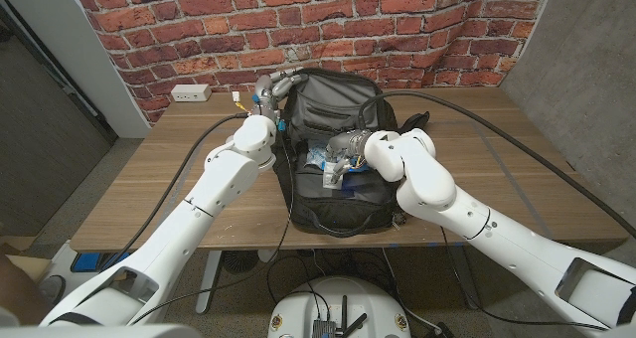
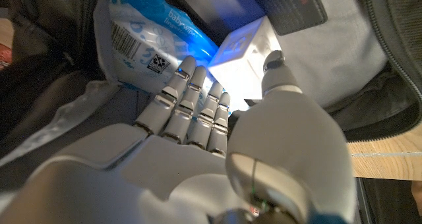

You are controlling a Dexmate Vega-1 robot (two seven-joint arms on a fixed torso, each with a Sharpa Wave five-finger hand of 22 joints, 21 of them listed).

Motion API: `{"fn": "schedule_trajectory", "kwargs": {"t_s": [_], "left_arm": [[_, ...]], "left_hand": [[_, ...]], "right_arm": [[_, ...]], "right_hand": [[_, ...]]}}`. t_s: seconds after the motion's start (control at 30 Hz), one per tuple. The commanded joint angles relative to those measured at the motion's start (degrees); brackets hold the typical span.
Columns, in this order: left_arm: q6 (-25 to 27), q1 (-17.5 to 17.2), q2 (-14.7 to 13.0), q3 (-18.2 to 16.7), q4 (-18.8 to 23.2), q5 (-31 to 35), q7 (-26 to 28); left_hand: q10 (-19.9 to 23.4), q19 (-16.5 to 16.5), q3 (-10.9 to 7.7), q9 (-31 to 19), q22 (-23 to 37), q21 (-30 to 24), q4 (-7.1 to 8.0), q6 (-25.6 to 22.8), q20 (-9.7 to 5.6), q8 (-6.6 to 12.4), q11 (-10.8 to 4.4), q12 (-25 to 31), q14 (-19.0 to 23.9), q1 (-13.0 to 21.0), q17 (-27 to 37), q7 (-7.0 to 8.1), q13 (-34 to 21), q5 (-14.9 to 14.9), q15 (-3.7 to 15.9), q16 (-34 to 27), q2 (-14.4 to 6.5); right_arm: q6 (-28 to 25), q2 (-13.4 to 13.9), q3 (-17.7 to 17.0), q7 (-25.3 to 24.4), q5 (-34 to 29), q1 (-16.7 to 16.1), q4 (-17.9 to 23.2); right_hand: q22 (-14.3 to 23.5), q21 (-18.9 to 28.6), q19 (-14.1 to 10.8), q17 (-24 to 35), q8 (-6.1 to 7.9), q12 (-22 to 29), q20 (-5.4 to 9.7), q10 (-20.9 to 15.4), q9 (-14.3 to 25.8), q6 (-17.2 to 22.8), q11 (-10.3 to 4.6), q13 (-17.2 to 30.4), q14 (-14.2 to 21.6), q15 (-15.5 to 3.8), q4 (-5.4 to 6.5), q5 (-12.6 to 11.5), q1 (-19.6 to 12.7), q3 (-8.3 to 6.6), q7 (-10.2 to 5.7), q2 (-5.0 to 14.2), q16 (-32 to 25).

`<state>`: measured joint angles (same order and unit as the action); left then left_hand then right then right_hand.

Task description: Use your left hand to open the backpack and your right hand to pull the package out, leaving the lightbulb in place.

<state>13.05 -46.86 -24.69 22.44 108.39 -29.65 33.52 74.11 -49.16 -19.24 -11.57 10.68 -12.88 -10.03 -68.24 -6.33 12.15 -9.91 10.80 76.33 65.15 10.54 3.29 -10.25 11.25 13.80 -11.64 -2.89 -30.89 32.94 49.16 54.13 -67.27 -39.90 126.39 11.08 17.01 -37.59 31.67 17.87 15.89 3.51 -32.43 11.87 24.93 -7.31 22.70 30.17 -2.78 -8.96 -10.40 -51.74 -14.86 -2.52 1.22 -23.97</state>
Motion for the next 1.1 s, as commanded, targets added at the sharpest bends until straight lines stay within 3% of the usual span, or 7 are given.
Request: {"fn": "schedule_trajectory", "kwargs": {"t_s": [0.03,0.23,0.47,0.5,0.63,0.8,1.1], "left_arm": [[0.0,-0.9,-0.4,-0.3,1.0,-0.1,0.4],[-0.6,-1.4,-0.4,-0.4,1.4,0.0,0.4],[-0.6,-1.7,-0.3,-0.4,1.9,0.2,0.8],[-0.5,-1.8,-0.3,-0.3,2.0,0.2,0.9],[-0.8,-2.1,-0.3,-0.4,2.3,0.4,1.0],[-1.1,-2.2,-0.2,-0.3,2.3,0.6,1.0],[-1.0,-2.1,0.1,-0.2,2.3,0.8,1.3]], "left_hand": [[0.6,-0.2,-0.54,-0.1,-0.1,0.0,0.23,-0.2,-5.39,0.28,-0.03,0.3,0.6,0.0,0.3,-0.44,-0.6,0.4,0.02,-0.3,-0.6],[0.6,-0.2,-0.53,-0.1,-0.1,0.1,0.24,-0.2,-5.39,0.28,-0.22,0.3,0.7,-0.1,0.3,-0.42,-0.6,0.4,0.02,-0.3,-0.6],[0.6,-0.2,-0.53,-0.1,-0.1,0.1,0.22,-0.1,-5.39,0.26,-0.30,0.3,0.7,-0.1,0.3,-0.43,-0.6,0.4,0.03,-0.3,-0.6],[0.5,-0.2,-0.53,-0.1,-0.1,0.1,0.22,-0.1,-5.39,0.25,-0.07,0.3,0.7,0.0,0.3,-0.41,-0.6,0.4,0.03,-0.3,-0.6],[0.5,-0.2,-0.54,-0.1,-0.1,0.1,0.22,-0.2,-5.39,0.27,-0.01,0.3,0.7,0.0,0.3,-0.44,-0.6,0.4,0.03,-0.2,-0.6],[0.5,-0.2,-0.54,-0.1,-0.1,0.1,0.21,-0.1,-5.38,0.25,-0.14,0.3,0.6,0.0,0.3,-0.39,-0.6,0.4,0.03,-0.2,-0.6],[0.6,-0.2,-0.54,-0.2,-0.1,0.1,0.21,-0.1,-5.39,0.26,-0.23,0.3,0.6,0.0,0.3,-0.27,-0.6,0.4,0.02,-0.2,-0.6]], "right_arm": [[1.0,-0.4,0.2,0.7,-2.5,-0.9,0.1],[2.0,0.0,-0.1,1.1,-3.9,-2.0,0.5],[2.9,-0.3,-0.1,3.7,-5.9,-2.4,0.6],[3.1,-0.3,-0.1,3.7,-6.2,-2.6,0.6],[3.7,-0.2,-0.4,1.4,-7.8,-3.9,0.4],[4.2,-0.2,-1.6,-1.7,-8.0,-5.6,0.7],[5.4,0.2,-3.7,-6.5,-6.9,-7.9,1.6]], "right_hand": [[0.4,0.9,-1.7,1.0,0.96,1.0,3.51,-2.7,0.1,2.2,-0.45,0.5,2.0,-9.05,-0.40,-0.1,-1.2,-0.21,-0.51,0.10,-1.5],[0.5,1.4,-2.3,1.2,1.26,1.2,3.92,-3.4,0.2,3.0,-0.79,0.6,2.8,-9.51,-0.64,-0.2,-2.1,-0.60,-0.77,0.46,-1.8],[0.7,1.1,-0.3,1.3,-0.38,-0.8,3.43,0.7,0.2,-1.0,-0.10,1.0,0.0,-8.85,-0.42,-0.1,-2.5,-0.59,0.31,0.06,-0.5],[0.7,0.9,0.4,1.6,-0.91,-1.3,3.03,1.8,0.2,-2.3,0.06,1.2,-1.4,-8.42,-0.16,0.0,-2.3,-0.40,0.72,0.10,-0.2],[0.7,1.0,0.5,1.9,-1.00,-1.5,3.00,2.1,0.3,-2.6,-0.06,1.3,-1.5,-8.56,-0.05,0.0,-2.2,-0.28,0.79,0.16,-0.4],[1.0,3.1,-2.8,2.7,1.07,0.8,4.51,-3.9,0.3,2.5,-1.47,2.1,3.8,-9.70,-0.55,-0.3,-4.5,-1.55,-1.45,1.78,-2.5],[1.4,5.6,-6.0,3.1,3.06,2.6,6.02,-9.2,0.2,7.8,-2.94,2.9,9.3,-10.40,-0.89,-0.7,-7.0,-3.02,-2.73,3.22,-3.9]]}}
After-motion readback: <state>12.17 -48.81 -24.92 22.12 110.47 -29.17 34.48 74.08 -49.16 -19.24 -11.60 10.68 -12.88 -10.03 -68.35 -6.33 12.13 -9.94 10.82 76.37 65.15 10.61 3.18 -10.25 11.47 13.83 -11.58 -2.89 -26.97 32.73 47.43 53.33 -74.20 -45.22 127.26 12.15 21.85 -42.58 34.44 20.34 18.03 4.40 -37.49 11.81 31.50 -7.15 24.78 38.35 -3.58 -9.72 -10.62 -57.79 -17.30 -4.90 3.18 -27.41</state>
